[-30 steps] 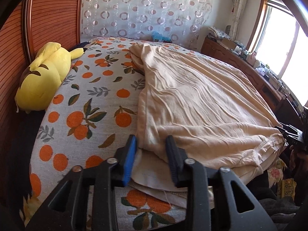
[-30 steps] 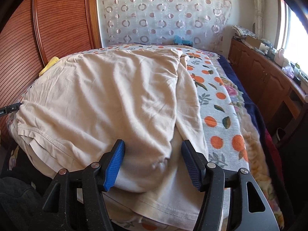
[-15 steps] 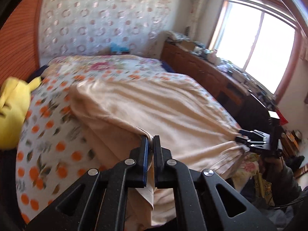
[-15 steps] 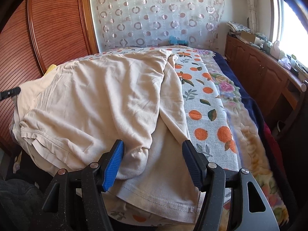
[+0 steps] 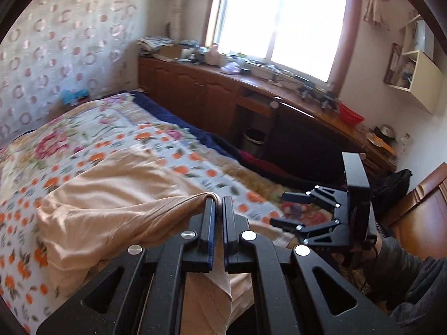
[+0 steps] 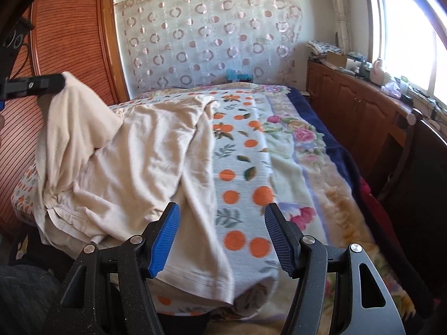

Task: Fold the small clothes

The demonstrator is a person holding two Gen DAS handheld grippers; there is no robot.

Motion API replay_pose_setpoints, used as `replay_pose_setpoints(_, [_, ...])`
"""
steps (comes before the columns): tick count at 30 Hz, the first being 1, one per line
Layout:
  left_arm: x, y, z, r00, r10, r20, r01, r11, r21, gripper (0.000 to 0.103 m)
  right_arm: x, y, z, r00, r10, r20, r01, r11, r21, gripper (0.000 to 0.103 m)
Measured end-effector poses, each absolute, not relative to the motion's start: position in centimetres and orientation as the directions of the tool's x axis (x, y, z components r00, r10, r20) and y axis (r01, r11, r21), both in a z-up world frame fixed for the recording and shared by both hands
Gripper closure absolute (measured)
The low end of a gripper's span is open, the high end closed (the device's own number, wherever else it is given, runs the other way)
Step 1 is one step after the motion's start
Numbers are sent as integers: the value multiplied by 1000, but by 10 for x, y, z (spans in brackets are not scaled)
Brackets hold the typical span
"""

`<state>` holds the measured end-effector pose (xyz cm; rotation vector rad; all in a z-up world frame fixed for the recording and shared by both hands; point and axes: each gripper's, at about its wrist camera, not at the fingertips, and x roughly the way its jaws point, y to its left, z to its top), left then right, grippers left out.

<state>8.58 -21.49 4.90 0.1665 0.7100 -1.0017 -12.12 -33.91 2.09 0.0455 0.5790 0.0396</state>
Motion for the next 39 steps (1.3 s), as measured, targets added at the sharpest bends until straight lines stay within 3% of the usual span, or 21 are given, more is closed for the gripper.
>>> replay_pose_setpoints(5, [91, -254, 51, 266, -726, -634, 834, 503, -227, 98, -137, -357, 23, 844, -1, -536, 28, 999, 42, 38])
replay_pose_setpoints(10, [94, -263, 43, 282, -689, -667, 831, 523, -190, 96, -140, -361, 20, 842, -19, -539, 49, 998, 41, 38])
replay_pose_setpoints(13, [92, -249, 45, 311, -689, -655, 831, 532, -165, 59, -138, -359, 20, 839, -15, -544, 45, 998, 42, 38])
replay_pose_setpoints(18, [105, -223, 46, 411, -636, -654, 795, 600, -84, 36, -135, -355, 25, 837, -3, -548, 25, 999, 33, 38])
replay_pose_setpoints(30, [180, -83, 1, 559, -439, -703, 576, 816, -51, 35, -67, -298, 56, 839, 131, -528, -164, 986, -17, 38])
replay_pose_setpoints(39, [204, -10, -19, 617, -389, -684, 469, 880, -78, 35, 16, -202, 73, 729, 320, -606, -434, 899, -48, 38])
